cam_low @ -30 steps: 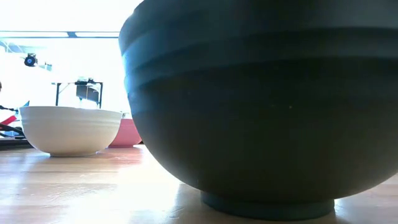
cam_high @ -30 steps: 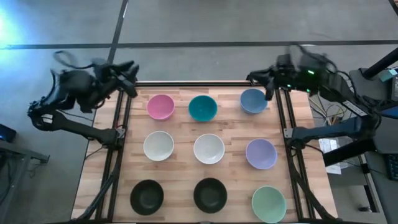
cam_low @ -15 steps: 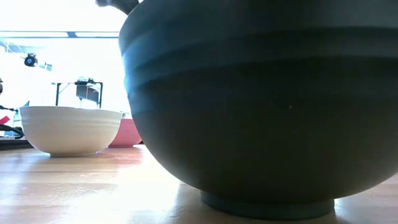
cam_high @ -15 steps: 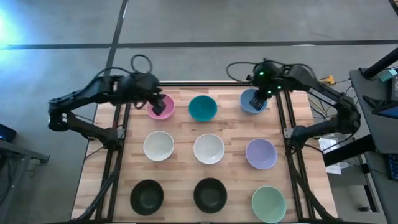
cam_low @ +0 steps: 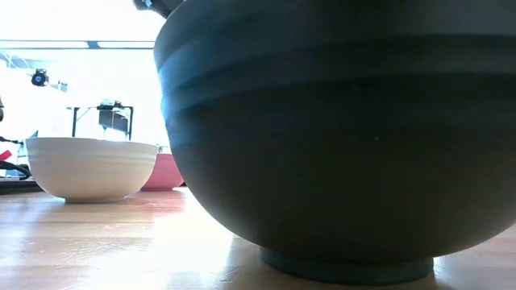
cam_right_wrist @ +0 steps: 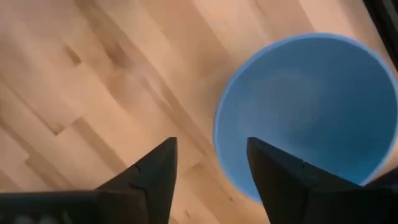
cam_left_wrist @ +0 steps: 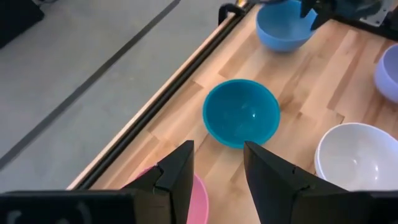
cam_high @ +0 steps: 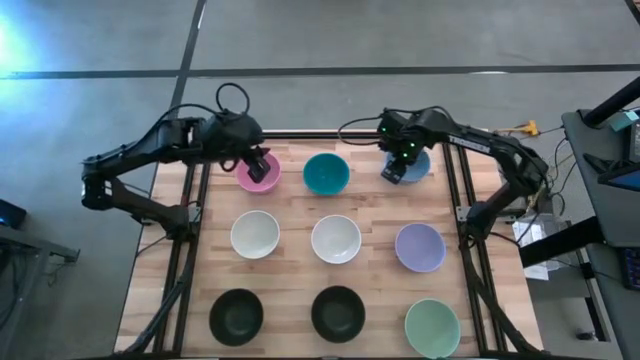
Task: Nest bowls inside each other
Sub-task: Stack the light blue bowl on top of the right white bowl
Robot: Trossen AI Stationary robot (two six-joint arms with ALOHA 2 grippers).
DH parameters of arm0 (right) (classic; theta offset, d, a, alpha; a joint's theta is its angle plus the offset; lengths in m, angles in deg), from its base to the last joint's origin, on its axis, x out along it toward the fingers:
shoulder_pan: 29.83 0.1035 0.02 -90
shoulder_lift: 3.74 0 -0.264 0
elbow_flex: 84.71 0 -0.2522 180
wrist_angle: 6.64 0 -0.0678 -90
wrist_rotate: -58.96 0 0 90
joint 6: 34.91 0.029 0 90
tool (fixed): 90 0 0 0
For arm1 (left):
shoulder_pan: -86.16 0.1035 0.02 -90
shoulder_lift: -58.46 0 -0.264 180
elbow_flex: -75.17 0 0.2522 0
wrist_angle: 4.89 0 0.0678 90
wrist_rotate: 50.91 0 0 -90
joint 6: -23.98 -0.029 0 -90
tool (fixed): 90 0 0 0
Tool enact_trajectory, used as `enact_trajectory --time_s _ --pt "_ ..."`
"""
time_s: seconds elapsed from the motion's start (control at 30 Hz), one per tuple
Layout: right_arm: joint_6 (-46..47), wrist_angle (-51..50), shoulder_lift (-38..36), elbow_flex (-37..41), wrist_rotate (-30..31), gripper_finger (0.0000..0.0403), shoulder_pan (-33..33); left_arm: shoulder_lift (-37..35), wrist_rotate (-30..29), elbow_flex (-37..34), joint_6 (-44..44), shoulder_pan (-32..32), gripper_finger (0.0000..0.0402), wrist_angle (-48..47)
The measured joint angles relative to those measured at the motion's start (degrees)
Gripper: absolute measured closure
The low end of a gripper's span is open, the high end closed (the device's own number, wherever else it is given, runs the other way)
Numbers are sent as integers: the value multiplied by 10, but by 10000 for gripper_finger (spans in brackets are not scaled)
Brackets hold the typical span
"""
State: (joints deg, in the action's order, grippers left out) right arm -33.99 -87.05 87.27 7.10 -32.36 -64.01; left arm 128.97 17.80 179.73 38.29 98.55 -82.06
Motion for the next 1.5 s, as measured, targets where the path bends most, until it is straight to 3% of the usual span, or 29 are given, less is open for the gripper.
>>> enact_trajectory --time_s 0.47,0.6,0.8,1.0,1.13,1.3,1.5 --pt "17 2 127 -2 29 228 -1 -43 0 -2 0 0 277 0" --pt "3 2 151 -2 25 271 -1 -44 0 -2 0 0 277 0" --pt "-8 -4 151 -2 -2 379 -1 -43 0 -3 0 0 277 -1" --pt "15 -8 65 -2 -60 392 -1 -44 0 -3 -1 0 277 -1" --pt "28 38 -38 -1 -183 393 7 -47 0 -5 -12 0 277 -1" --pt "83 214 -165 8 -348 394 52 -54 -9 -16 -30 0 277 -1" --pt "148 525 -257 54 -377 394 157 -63 -30 -32 -31 1 277 -2"
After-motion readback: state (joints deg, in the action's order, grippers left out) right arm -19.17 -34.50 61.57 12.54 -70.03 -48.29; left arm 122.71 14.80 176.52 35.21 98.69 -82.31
